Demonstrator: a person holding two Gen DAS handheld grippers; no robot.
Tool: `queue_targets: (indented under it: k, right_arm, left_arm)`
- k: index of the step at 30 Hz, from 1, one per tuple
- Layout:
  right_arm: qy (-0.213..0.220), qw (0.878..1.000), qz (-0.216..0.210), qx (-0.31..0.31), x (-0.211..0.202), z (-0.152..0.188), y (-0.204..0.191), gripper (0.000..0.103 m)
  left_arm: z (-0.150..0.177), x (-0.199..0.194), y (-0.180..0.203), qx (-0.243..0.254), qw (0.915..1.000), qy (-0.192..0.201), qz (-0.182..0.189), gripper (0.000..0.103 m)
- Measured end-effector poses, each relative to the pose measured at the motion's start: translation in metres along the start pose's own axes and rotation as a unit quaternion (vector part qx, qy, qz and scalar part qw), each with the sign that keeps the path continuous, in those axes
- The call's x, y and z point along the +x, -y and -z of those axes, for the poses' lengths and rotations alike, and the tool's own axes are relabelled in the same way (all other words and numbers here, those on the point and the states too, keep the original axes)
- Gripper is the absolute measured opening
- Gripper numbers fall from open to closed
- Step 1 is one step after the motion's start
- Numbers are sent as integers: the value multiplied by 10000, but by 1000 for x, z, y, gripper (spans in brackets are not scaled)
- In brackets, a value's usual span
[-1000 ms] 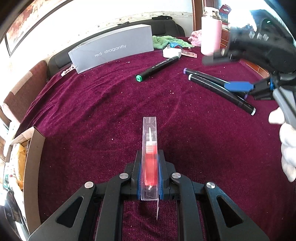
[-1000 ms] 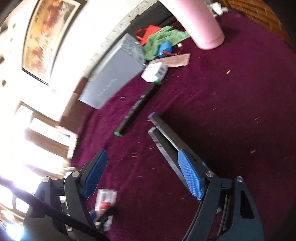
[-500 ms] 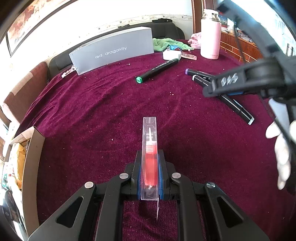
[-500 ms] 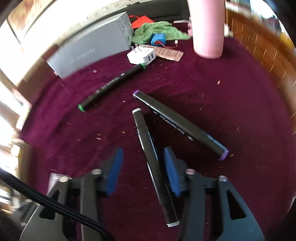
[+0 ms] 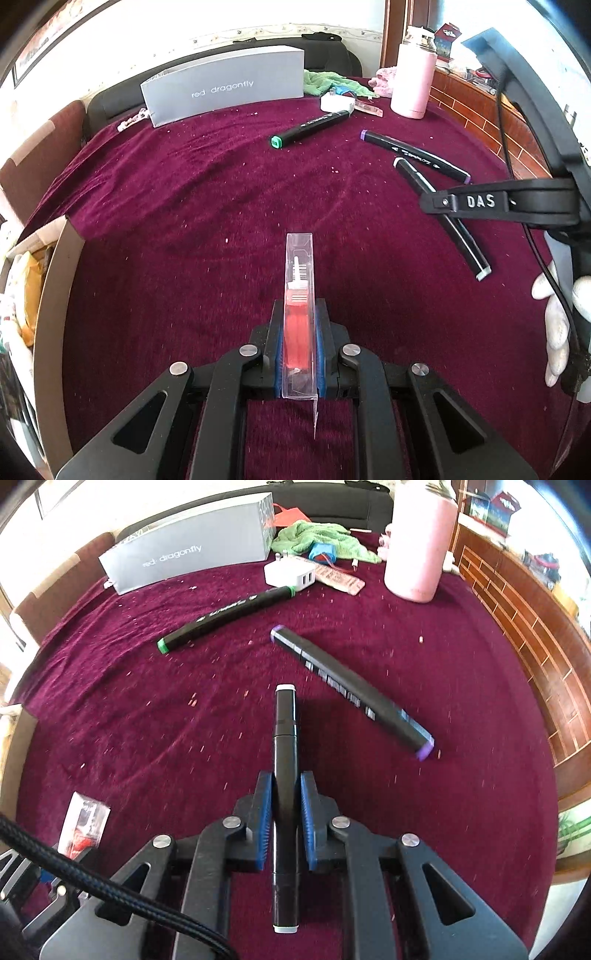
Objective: Organize objects
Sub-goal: 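Grasp a black marker with the right gripper and lift it, then carry the toothbrush case with left gripper while right carries marker toward the tray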
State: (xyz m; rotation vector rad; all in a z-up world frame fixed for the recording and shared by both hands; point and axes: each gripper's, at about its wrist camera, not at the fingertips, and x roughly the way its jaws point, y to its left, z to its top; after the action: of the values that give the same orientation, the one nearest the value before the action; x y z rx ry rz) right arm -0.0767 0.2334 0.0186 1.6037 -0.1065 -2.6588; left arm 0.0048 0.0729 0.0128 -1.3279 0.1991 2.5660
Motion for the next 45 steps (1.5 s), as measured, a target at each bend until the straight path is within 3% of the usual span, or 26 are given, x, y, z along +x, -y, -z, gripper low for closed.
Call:
queue_targets:
  k: [12,26,45]
  right_arm:
    - [10,9971,-706,301,-31,45,4,12]
    - [73,9942,-1064,145,-60,85,-27,13]
    - [191,9860,-1396,-890,-96,109,-131,13]
  left_arm:
    - [21,-31,-4,-76,9997,115,183,10]
    - [45,-59,-23,-312,9989,178,307,11]
    - [76,-97,-87,-924,9946,453,88,11]
